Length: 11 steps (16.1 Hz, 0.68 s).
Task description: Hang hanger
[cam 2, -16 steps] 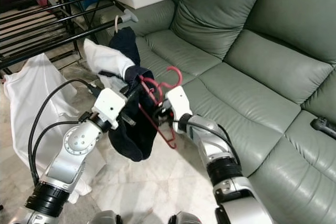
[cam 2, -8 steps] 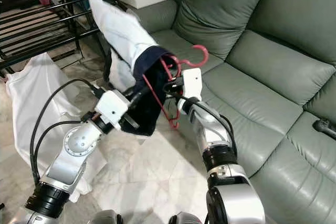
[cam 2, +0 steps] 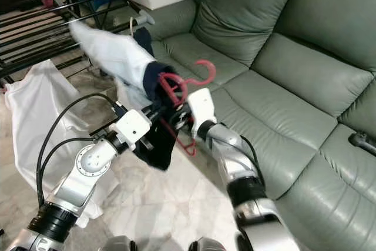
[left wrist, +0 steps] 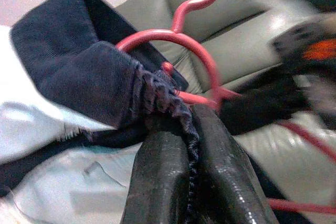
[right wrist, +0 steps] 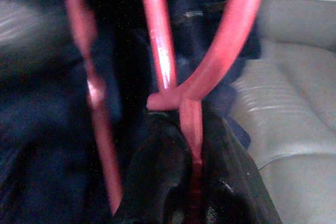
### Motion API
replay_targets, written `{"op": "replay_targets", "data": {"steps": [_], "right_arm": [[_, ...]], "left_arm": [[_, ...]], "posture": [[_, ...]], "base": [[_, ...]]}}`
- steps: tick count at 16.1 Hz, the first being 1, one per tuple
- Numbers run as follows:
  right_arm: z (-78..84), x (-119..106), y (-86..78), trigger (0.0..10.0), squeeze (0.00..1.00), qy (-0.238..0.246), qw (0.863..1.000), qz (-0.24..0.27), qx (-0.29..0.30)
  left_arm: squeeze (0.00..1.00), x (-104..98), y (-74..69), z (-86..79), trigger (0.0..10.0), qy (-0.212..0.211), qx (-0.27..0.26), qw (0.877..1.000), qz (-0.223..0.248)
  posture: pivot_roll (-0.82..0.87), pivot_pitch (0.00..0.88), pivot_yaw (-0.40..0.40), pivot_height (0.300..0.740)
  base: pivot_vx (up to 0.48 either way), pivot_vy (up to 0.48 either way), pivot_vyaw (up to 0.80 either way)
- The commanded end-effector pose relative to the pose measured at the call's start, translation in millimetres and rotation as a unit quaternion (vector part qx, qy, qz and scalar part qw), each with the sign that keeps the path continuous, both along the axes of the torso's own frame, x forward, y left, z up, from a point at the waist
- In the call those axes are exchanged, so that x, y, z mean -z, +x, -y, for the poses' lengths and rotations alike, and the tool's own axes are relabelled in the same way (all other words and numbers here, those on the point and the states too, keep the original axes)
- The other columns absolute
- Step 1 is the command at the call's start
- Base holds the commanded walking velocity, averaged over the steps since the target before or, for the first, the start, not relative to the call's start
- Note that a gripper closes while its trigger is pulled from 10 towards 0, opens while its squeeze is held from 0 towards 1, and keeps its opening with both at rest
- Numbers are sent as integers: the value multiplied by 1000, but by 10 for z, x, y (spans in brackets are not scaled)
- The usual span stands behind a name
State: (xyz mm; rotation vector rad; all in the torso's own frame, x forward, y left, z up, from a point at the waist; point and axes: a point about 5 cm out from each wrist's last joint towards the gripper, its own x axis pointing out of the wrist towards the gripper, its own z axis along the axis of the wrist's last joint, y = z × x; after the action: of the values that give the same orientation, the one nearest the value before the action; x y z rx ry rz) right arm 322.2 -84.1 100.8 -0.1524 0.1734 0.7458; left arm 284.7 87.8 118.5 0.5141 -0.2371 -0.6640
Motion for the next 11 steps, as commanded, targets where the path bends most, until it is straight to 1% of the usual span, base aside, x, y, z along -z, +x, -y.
{"op": "replay_targets", "data": {"steps": [1, 2, 3, 4, 5, 6, 7, 8, 9, 10, 11], "right_arm": [[-126, -2, -76, 10000, 0, -44, 998, 1, -51], [-30, 127, -121, 10000, 0, -66, 997, -25, -39], [132, 274, -162, 10000, 0, -76, 995, -65, -5], [291, 370, -180, 10000, 0, -85, 991, -94, 38], [390, 398, -191, 10000, 0, -86, 988, -108, 62], [642, 428, -188, 10000, 0, -87, 978, -130, 136], [691, 433, -181, 10000, 0, -85, 975, -135, 155], [792, 434, -148, 10000, 0, -85, 967, -138, 196], [824, 418, -103, 10000, 0, -69, 961, -141, 226], [814, 406, -83, 10000, 0, -56, 960, -144, 234], [768, 356, -15, 10000, 0, -30, 956, -145, 252]], "left_arm": [[0, 63, -33, 138, 0, 18, 26, 999, -13], [0, 40, 7, 96, 0, 15, 9, 1000, -7], [0, 18, 47, 41, 0, 12, -10, 1000, 1], [0, 5, 75, -1, 0, 9, -27, 1000, 6], [0, -1, 95, -34, 0, 6, -43, 999, 7], [0, -21, 127, -78, 0, -3, -65, 998, 10], [0, -24, 127, -76, 0, -4, -64, 998, 10], [0, -38, 122, -50, 0, -9, -57, 998, 13], [0, -61, 109, -5, 0, -17, -44, 999, 18], [0, -70, 102, 16, 0, -20, -39, 999, 19], [0, -83, 62, 90, 0, -27, -10, 999, 20]], "posture": [[-3, 0, -7, 740], [-2, 0, -8, 740], [-2, 0, -8, 740], [-3, 0, -11, 740], [-3, 0, -11, 740], [-3, 0, -11, 740], [-3, 0, -11, 740], [-12, 0, -8, 740], [-13, 0, -7, 740], [-13, 0, -7, 740], [-8, 0, -9, 740]], "base": [[0, 0, 0], [0, 0, 0], [0, 0, 0], [0, 0, 0], [0, 0, 0], [0, 0, 0], [0, 0, 0], [0, 0, 0], [0, 0, 0], [0, 0, 0], [0, 0, 0]]}}
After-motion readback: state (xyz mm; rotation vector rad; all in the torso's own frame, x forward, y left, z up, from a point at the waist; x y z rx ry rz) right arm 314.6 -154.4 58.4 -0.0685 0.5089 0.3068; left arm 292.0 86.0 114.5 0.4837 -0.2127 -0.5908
